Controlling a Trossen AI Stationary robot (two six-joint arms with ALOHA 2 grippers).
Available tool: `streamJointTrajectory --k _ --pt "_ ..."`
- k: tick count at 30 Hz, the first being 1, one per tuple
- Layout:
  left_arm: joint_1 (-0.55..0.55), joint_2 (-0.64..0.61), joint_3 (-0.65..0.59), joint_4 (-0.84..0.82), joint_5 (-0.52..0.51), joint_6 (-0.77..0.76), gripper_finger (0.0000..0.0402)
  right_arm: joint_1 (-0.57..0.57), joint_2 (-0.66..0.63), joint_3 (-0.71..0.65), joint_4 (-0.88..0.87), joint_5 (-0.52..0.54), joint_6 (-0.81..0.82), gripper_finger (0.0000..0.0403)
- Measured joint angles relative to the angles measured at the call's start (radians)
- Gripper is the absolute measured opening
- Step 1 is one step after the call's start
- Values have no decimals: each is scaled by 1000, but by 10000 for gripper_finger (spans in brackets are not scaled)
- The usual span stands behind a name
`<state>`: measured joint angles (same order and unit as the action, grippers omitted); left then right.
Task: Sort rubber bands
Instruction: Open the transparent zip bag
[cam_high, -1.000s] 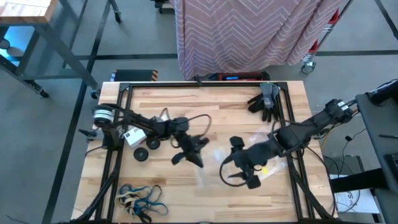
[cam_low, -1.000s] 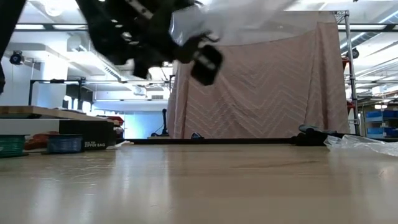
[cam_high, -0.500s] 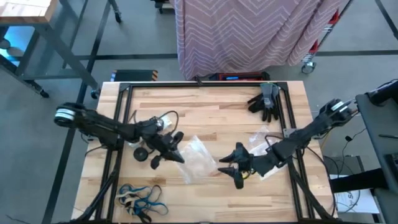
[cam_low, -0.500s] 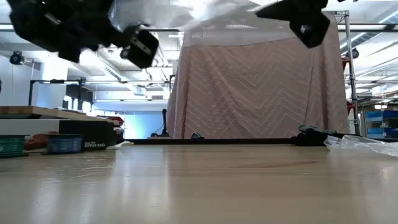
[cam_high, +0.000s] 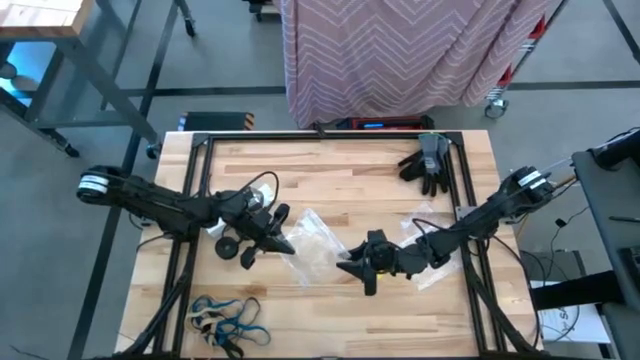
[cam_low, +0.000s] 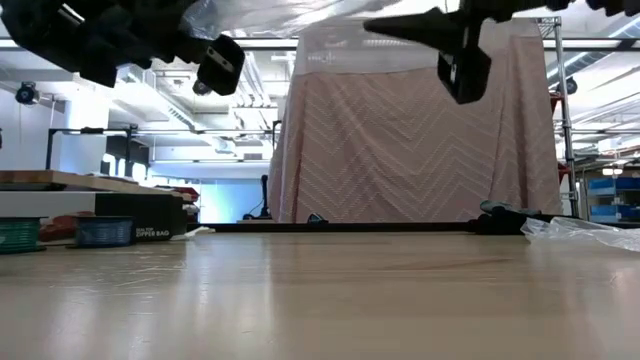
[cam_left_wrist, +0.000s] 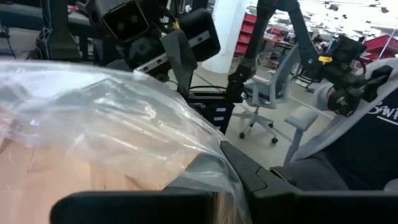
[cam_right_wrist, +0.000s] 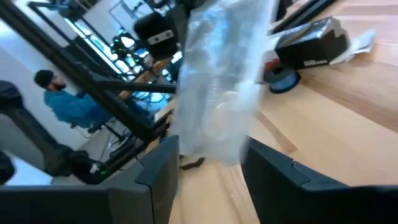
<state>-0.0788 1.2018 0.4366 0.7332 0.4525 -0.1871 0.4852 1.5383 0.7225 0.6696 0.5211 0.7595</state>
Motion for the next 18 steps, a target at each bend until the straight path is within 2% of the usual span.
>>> streamJointTrajectory --k 5,11,15,18 --pt "-3 1 1 -2 0 0 0 -2 -14 9 11 41 -45 106" --pt "-5 6 0 -5 0 6 0 -2 -18 9 17 51 -171 9" --pt "-11 6 0 -47 0 -14 8 -3 -31 9 -12 46 -284 4" --pt "-13 6 5 -82 -28 -16 30 -13 -77 24 -140 8 -312 1"
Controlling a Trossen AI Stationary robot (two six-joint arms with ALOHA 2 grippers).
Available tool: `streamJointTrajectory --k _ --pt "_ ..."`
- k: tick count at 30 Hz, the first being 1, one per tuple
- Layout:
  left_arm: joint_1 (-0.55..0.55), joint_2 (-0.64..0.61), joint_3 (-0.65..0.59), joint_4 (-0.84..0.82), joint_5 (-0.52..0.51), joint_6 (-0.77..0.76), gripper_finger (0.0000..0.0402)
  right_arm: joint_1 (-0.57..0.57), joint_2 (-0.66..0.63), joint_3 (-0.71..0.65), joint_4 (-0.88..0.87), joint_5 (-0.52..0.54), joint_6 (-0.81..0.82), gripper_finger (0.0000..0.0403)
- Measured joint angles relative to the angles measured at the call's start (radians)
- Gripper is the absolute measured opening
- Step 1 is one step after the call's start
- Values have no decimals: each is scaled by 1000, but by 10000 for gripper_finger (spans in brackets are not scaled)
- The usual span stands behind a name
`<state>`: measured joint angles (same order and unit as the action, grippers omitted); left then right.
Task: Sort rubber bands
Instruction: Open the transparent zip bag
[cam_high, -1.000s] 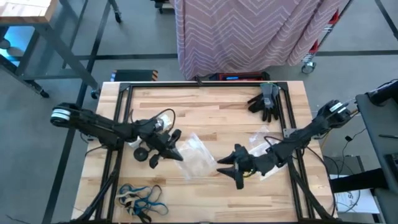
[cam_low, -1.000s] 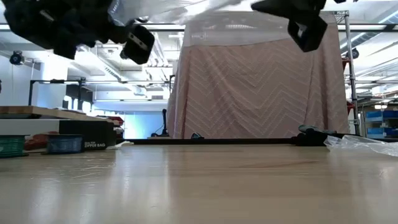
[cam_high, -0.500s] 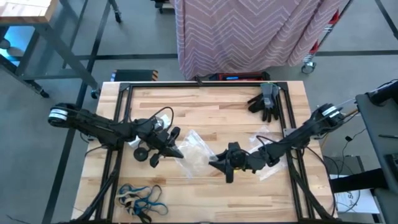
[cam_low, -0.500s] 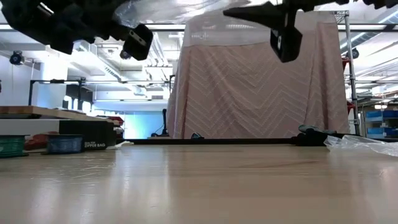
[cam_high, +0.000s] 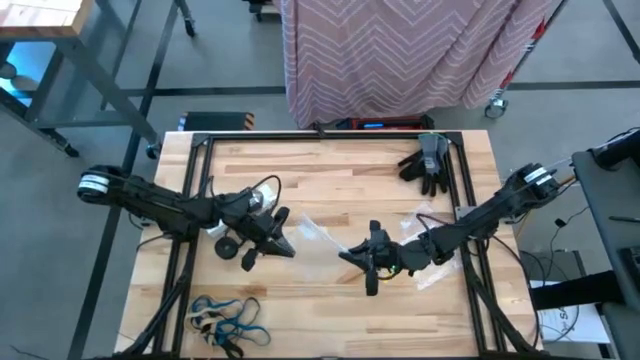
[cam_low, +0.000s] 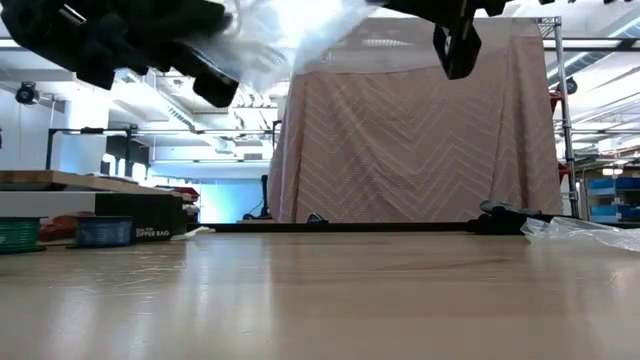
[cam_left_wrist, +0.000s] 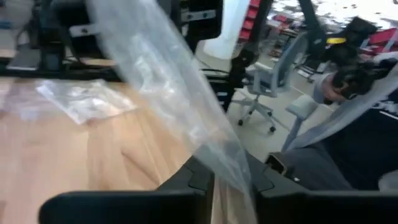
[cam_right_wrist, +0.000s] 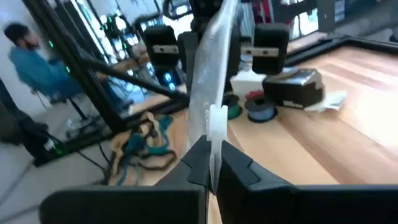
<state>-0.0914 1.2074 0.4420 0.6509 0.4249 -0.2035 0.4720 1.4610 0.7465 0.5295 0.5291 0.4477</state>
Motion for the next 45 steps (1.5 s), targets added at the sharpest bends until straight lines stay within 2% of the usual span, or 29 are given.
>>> streamJointTrajectory --k 3,5,10,14,20,26,35,45 --pt "0 0 1 -61 -67 8 62 -4 -55 58 -264 -35 -6 1" --pt "0 0 1 -95 -119 12 87 -4 -86 121 -503 -54 -12 0" --pt "0 0 2 -107 -197 38 148 -1 -95 334 -1053 -72 -13 0" --pt "-4 0 25 -43 -212 61 182 -1 -50 465 -1281 -84 -45 0" --pt "-59 20 130 -23 -332 134 192 -4 25 554 -1305 -88 -183 0" --pt "-85 114 302 -83 -314 139 181 -19 90 610 -1302 -87 -187 0" --pt "-85 333 548 -368 -311 135 178 -21 131 620 -1301 -88 -187 0" --pt "-91 441 647 -409 -349 199 158 -21 133 619 -1298 -87 -115 0"
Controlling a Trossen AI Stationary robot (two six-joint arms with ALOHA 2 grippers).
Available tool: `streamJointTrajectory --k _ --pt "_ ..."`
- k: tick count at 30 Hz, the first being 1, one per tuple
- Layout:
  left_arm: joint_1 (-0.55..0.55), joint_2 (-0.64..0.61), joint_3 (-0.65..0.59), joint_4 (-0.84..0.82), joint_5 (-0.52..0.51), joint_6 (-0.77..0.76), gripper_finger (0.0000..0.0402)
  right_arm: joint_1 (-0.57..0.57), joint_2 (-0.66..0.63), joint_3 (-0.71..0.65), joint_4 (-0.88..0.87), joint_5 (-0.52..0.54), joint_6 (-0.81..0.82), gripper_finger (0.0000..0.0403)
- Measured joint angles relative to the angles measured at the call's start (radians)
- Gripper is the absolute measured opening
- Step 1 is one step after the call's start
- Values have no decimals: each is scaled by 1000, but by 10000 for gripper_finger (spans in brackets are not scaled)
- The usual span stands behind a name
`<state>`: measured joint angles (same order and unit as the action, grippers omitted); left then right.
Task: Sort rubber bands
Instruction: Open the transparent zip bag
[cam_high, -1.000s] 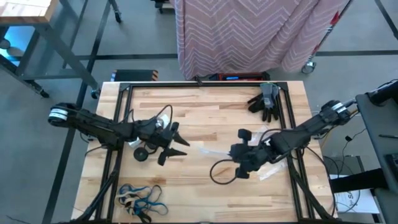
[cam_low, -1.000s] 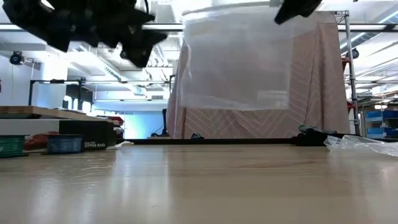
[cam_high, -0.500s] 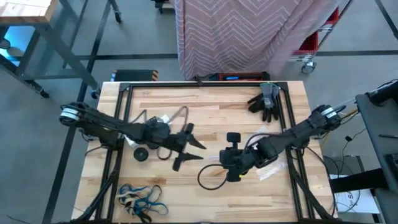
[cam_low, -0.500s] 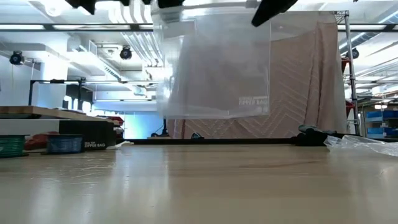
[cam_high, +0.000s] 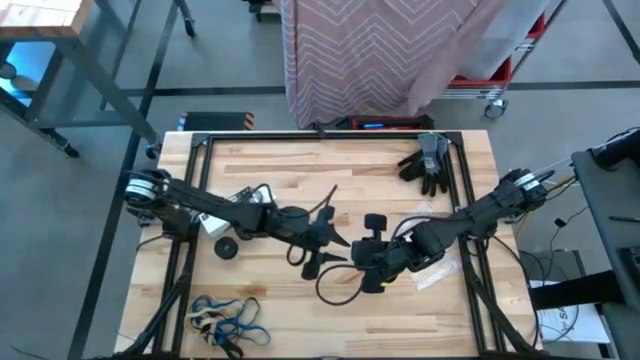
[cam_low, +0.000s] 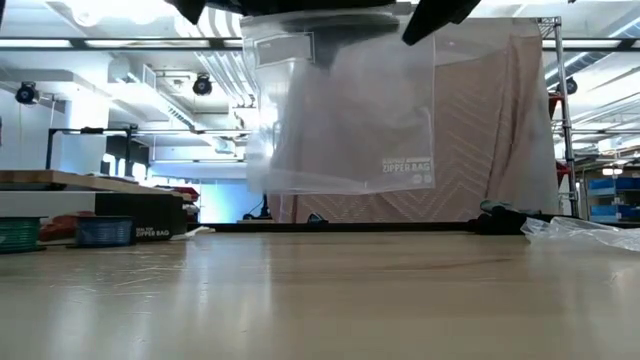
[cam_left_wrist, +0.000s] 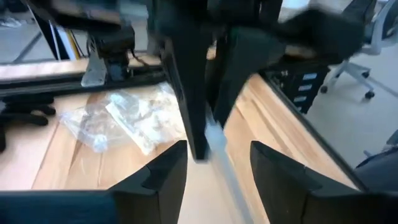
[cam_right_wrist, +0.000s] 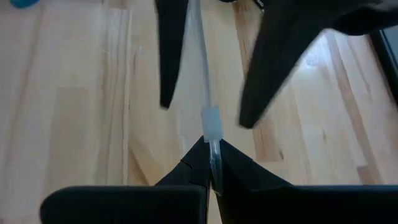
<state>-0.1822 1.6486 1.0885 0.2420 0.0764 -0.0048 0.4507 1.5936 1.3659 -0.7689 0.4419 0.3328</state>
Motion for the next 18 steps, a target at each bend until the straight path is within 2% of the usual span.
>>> streamJointTrajectory --k 6,12,18 --pt "-1 15 3 3 -26 0 114 0 0 0 1 -8 12 0" --pt "-13 16 -4 2 -36 4 13 0 0 0 2 -23 -11 0" --pt "-43 12 -16 -4 -96 7 2 12 -1 0 3 10 -29 9"
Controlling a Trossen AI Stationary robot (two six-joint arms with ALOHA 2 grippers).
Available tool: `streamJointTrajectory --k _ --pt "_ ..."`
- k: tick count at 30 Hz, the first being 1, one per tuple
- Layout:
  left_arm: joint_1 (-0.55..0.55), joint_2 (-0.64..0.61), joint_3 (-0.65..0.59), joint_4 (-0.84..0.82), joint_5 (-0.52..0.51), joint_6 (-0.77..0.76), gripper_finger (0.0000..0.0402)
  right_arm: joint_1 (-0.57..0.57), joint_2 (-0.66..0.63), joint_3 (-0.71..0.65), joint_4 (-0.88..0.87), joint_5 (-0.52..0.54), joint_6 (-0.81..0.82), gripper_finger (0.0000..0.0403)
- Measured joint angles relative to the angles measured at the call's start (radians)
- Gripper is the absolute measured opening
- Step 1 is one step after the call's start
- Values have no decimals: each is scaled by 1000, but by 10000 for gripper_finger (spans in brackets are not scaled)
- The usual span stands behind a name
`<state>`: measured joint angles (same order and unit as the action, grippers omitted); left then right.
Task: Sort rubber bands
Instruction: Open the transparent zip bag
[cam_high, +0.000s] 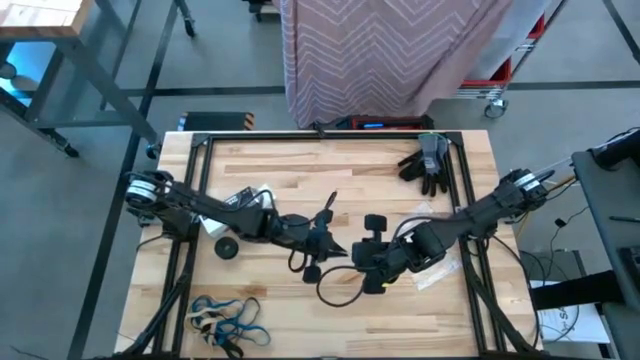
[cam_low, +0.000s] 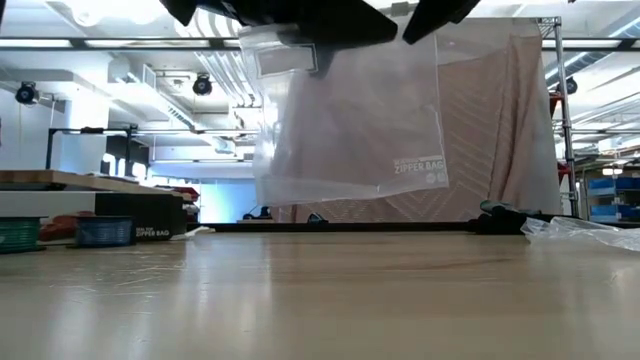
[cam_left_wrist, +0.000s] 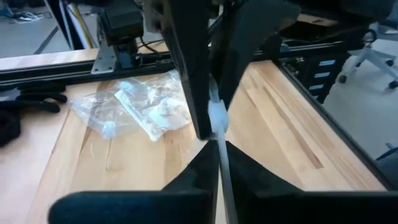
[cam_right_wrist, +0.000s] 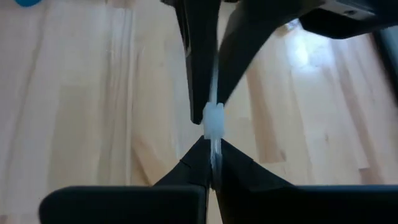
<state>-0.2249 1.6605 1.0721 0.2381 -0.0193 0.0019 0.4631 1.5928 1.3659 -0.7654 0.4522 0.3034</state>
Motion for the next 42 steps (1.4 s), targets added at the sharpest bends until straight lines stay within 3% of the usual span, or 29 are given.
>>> streamJointTrajectory --k 6,14,19,28,36,42 --pt "-34 -12 -1 -15 -7 -2 0 54 -19 -31 25 129 22 62" --pt "-50 -12 -2 -32 -24 -2 0 104 -24 -57 144 148 -2 99" --pt "-51 -14 -2 -31 -25 -2 0 104 -24 -57 149 150 -6 81" --pt "-51 -16 -2 -30 -25 -2 0 101 -24 -57 166 147 -27 8" --pt "-51 -20 -2 -15 -25 18 3 101 -24 -57 166 142 -25 2" --pt "-54 -24 8 -11 -25 78 39 98 -24 -57 165 142 -23 1"
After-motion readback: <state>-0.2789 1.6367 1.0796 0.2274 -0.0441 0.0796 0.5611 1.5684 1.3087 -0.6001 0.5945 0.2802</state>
